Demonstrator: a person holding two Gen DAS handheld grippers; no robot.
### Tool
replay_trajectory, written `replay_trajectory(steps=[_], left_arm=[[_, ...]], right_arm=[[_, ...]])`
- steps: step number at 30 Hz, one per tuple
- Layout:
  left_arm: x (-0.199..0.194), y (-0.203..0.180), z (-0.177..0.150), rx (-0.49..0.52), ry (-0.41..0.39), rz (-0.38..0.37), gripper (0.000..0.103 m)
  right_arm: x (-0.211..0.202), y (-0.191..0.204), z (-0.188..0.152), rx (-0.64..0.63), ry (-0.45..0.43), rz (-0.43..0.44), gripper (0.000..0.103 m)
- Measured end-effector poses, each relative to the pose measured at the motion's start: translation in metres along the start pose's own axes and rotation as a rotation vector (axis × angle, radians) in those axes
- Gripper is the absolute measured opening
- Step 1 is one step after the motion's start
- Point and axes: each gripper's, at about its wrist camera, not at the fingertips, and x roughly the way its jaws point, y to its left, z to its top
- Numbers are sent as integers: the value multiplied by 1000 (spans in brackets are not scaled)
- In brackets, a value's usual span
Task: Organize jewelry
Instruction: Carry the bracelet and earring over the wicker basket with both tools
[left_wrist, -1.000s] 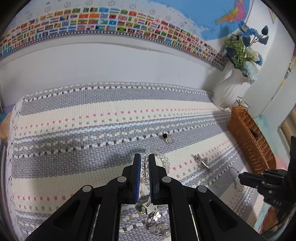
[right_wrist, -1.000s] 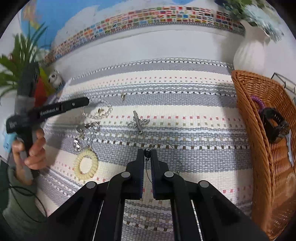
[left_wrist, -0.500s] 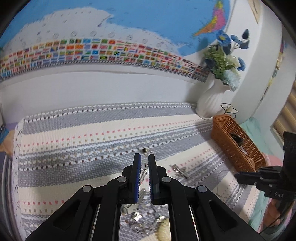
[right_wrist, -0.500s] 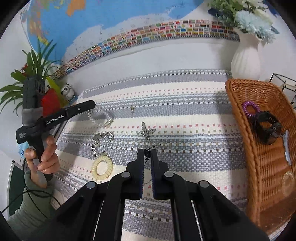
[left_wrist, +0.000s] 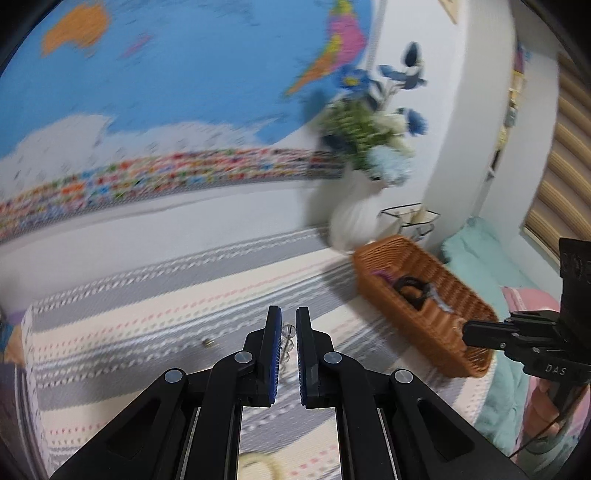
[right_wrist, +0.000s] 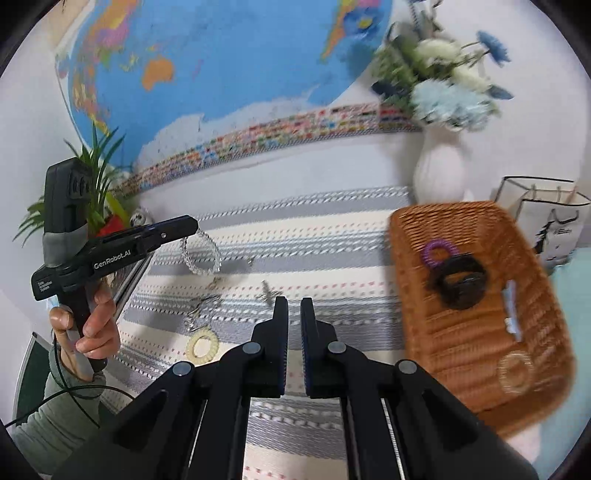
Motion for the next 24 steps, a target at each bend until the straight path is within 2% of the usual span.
replay_trajectory(steps=[2,5,8,9,10,12,18,24], left_arm=[[2,-17,8,16,-6,-19,7],[6,-30,13,22,-6,-27,7],[12,-34,13,7,4,-24,7],[13,-32,12,1,7,-25,7],[14,-31,11,-5,12,-28,7],[16,-26,7,-7,20,-26,7],[18,-10,-2,-16,30,-41,7],[17,-1,-9,-11,25,-52,7]], right_arm=[[-9,-7,-1,4,-7,-12,7],[-2,-18,-7,23,51,3,10],[19,-26,-15,60,132,35,20],[27,-28,-18,70,154,41,29],[37,-29,-22,79,180,35,33],[50,-29,-28,87,219,17,33],[83,-25,-41,118,283,-120,32],[97,-23,-50,185,255,-243,32]])
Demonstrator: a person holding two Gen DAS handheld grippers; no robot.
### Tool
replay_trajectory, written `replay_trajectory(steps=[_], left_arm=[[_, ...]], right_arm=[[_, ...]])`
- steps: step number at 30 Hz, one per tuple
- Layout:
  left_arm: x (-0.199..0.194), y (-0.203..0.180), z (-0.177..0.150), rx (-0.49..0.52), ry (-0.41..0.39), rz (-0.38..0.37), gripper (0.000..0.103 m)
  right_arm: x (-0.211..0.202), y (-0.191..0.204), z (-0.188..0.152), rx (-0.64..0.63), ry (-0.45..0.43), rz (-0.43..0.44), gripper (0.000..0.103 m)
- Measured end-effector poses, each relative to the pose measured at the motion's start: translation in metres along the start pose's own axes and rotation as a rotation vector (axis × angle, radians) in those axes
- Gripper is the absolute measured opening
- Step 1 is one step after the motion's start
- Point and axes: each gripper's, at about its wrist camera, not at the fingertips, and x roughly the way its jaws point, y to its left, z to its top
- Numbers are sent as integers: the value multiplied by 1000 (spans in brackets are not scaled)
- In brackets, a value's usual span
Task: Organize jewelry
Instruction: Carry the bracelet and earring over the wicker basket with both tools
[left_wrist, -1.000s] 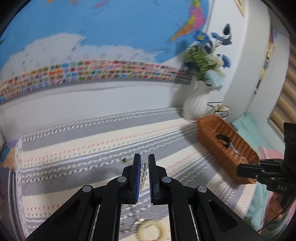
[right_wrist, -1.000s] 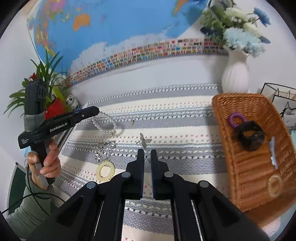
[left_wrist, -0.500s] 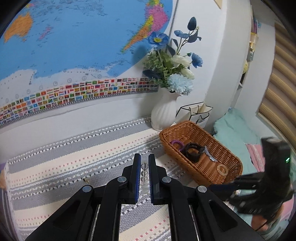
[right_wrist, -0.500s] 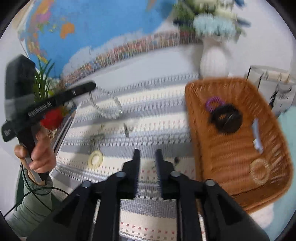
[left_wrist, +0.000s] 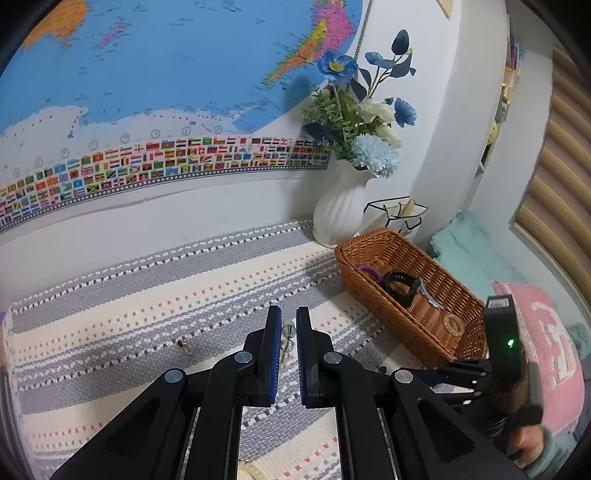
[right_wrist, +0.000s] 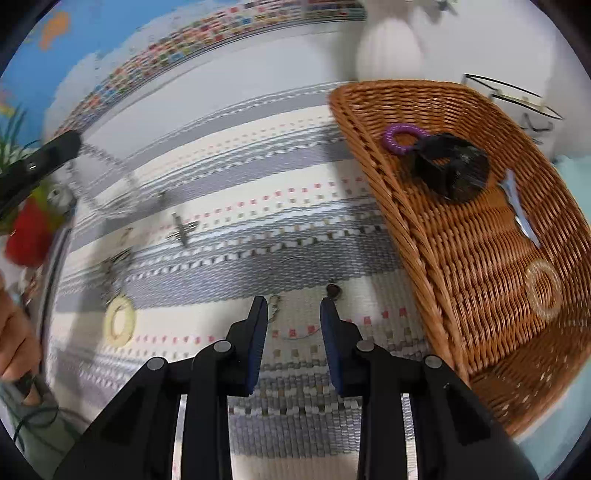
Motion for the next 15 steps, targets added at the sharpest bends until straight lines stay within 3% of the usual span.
replay_trajectory(steps=[4,9,15], left_arm=[[2,5,-2,8,7,-16,7],[5,11,-4,16,9,-34,7],[6,18,-9,4,14,-61,7]], right_arm=[[7,-1,-19,102,-69,-121,31],[12,-6,-28,187,-142,-153,31],[25,-4,-15,181,-155,-170,32]])
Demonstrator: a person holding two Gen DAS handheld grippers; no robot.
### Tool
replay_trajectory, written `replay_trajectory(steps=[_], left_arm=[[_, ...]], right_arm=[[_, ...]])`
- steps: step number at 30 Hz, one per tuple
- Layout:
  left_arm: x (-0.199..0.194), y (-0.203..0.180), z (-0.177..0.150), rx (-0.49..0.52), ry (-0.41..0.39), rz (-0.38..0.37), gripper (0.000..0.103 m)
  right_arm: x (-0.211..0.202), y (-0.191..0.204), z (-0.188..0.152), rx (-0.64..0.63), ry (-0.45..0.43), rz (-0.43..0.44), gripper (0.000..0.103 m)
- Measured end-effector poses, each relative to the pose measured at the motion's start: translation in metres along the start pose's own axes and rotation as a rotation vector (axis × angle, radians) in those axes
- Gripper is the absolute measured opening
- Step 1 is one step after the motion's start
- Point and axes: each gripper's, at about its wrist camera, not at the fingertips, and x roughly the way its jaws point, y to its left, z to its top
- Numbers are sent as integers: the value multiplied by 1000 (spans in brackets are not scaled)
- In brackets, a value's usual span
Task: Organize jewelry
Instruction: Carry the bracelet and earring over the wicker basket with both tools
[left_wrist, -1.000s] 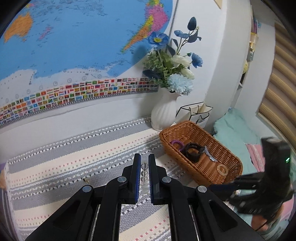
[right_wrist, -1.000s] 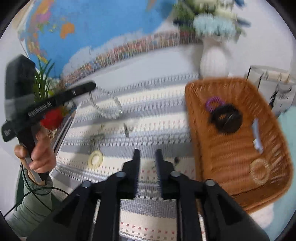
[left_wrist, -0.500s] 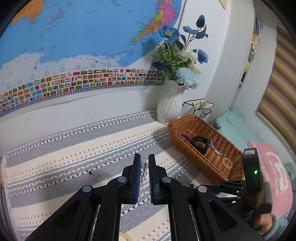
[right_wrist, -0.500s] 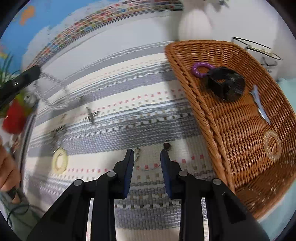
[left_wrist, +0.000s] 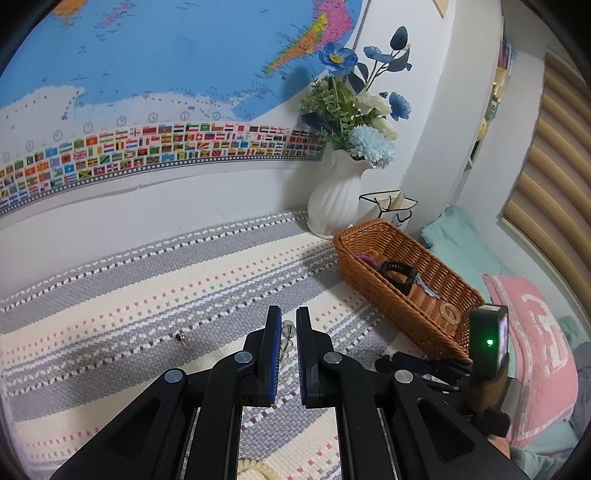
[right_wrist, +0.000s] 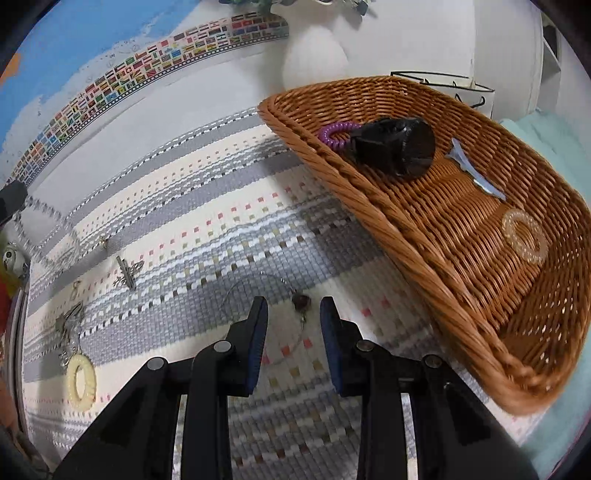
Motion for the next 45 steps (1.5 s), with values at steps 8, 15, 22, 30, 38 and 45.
replay_trajectory(steps=[8,15,22,30,38,45], left_arm=[[0,2,-2,-14,-1,-32,7],[-1,-5,-3,-2,2,-36,7],[-5,-16,-1,22,-2,-31,7],[-7,-32,2,48,0,-28,7],[-3,-66,15,90,4,-48,7],[12,-116,38,142,11,-103,7]], right_arm=[[4,18,1,-140,1,-65,17],[-9,13,-2,-111,36,126,12],[-42,20,-3,-126,4,217,12],[-72,11,12,-135,-46,261,12],[-110,-17,30,-101,-107,333,12],[-138,-63,52,-60,-148,401,12]])
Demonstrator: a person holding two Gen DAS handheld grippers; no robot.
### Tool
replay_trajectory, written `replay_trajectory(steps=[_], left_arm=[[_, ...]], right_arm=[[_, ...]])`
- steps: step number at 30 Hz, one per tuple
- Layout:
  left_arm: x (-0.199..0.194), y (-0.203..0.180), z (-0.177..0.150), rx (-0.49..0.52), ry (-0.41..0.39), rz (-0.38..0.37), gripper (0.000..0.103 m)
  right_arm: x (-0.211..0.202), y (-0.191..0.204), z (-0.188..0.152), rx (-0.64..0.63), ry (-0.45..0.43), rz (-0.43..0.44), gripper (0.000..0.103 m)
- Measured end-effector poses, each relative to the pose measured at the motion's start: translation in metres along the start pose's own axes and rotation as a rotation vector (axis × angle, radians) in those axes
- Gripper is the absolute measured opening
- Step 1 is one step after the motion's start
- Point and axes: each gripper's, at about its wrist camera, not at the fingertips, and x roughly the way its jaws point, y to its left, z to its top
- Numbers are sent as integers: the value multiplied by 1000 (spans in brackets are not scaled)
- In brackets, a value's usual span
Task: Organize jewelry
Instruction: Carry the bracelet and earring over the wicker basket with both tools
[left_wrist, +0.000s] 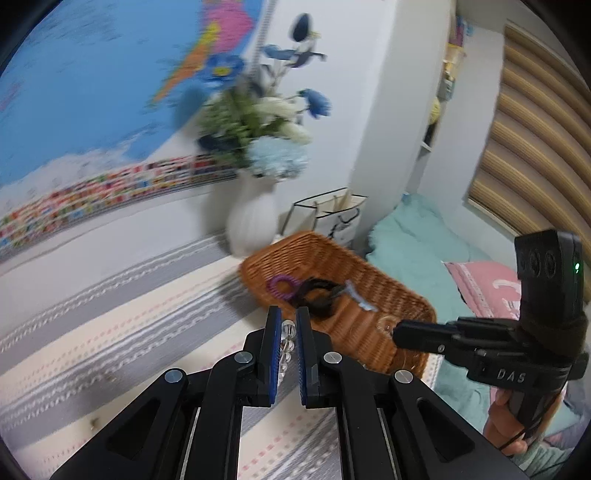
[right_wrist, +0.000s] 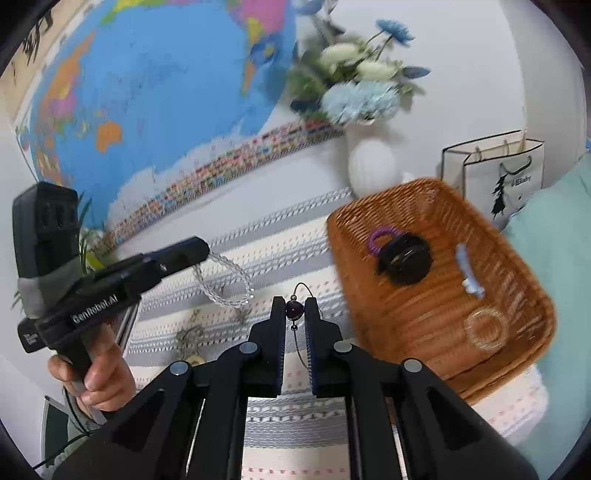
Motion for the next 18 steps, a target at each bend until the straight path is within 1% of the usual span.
replay_trajectory(steps=[4,7,13,18], left_arm=[[23,-34,17,37,11,-28,7],[42,-57,26,71,22,-35,7],[92,-93,31,105,91,-66,7],[118,-103,25,111,136,-61,7]], right_arm=[[-21,-23,11,1,-41,-27,12],[-30,-40,16,0,-53,-51,12],[-27,-75,16,35,-28,-74,12],[-16,-99,12,66,2,-77,12]])
